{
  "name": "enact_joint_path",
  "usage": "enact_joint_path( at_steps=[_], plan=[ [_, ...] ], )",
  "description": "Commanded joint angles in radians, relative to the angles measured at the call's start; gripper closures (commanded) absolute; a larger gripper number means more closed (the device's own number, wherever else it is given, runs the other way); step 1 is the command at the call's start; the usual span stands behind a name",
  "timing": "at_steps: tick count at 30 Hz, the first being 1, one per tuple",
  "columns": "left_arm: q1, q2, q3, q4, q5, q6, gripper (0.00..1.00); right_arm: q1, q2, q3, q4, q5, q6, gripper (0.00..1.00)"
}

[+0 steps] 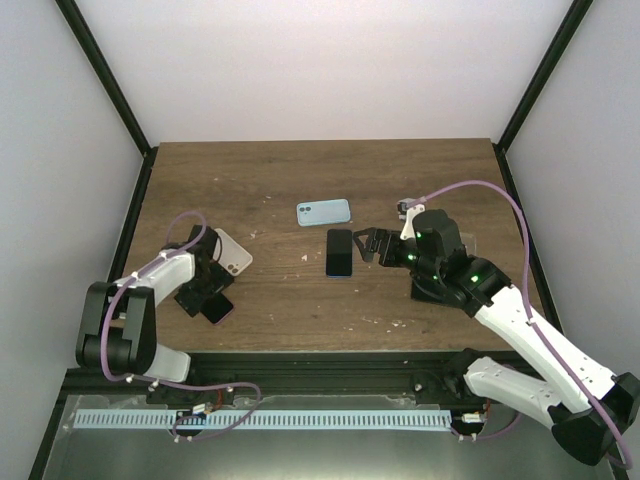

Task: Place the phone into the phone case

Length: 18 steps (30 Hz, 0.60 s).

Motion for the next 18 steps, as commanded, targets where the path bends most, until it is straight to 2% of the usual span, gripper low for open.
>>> enact_joint_path(
  at_steps=[1, 7, 11, 18],
  plan=[
    [-0.004, 0.042, 0.019, -0.035, -0.015, -0.029, 0.05, 0.007, 0.003, 0.023, 0.028, -0.009, -0.005, 0.00],
    [-0.004, 0.056, 0.018, -0.048, -0.023, -0.043, 0.14, 0.007, 0.009, 0.024, 0.020, -0.003, -0.005, 0.00],
    [-0.004, 0.038, 0.009, -0.052, -0.005, -0.033, 0.28, 0.007, 0.006, 0.010, 0.023, 0.002, 0.004, 0.00],
    [-0.018, -0.041, -0.033, -0.039, 0.075, -0.021, 0.36, 0.007, 0.021, -0.001, 0.016, -0.025, 0.031, 0.00]
  ],
)
